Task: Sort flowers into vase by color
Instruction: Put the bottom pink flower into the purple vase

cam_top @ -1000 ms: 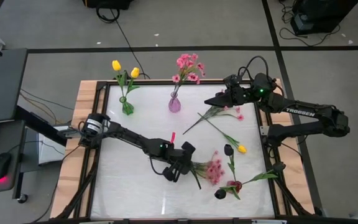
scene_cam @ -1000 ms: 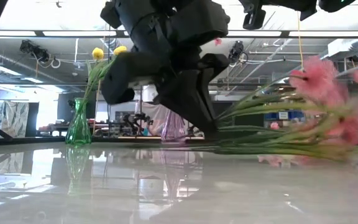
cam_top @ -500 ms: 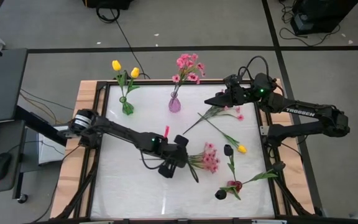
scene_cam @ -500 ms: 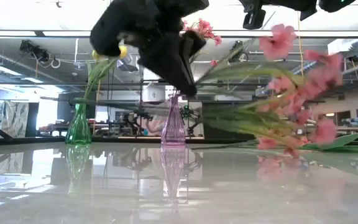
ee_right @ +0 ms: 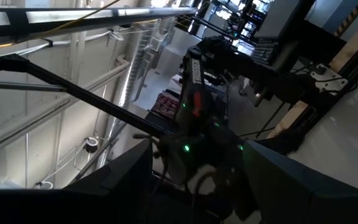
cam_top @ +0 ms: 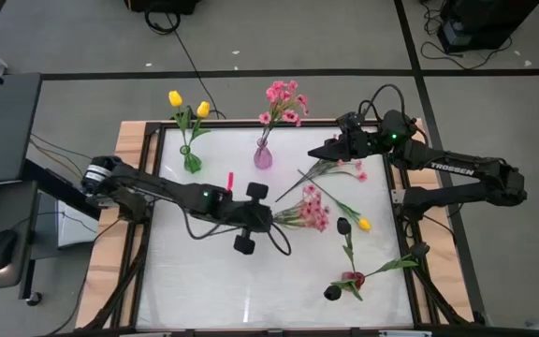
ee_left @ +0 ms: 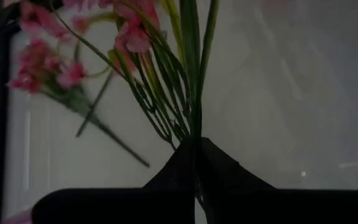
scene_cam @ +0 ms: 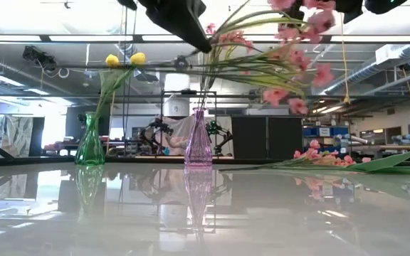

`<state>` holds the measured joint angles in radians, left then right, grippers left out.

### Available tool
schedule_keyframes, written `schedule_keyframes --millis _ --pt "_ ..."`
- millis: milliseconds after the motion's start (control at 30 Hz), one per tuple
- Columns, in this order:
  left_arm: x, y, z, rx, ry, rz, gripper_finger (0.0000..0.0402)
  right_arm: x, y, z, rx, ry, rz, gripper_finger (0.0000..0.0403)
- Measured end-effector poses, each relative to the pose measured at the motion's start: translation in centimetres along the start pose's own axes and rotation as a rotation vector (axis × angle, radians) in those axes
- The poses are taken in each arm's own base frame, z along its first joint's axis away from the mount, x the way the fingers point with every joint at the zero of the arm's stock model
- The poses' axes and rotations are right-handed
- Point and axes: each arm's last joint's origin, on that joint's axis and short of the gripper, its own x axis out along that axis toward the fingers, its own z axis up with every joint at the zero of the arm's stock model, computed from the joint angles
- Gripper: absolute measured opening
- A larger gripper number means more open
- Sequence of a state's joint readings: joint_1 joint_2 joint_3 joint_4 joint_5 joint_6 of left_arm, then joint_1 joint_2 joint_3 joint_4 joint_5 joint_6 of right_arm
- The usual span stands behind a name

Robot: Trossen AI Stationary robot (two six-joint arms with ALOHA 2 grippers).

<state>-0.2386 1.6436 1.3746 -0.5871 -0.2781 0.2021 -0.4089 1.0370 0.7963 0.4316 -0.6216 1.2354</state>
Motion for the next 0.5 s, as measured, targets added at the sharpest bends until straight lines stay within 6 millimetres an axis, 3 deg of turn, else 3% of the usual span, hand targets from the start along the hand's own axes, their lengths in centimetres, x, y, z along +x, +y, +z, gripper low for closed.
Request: schedule_keyframes --millis 500 --pt "-7.4 2.1 -0.2 -0.143 -0.113 0.159 0.0009 0.0 0.0 0.0 0.0 0.0 0.0 0.0258"
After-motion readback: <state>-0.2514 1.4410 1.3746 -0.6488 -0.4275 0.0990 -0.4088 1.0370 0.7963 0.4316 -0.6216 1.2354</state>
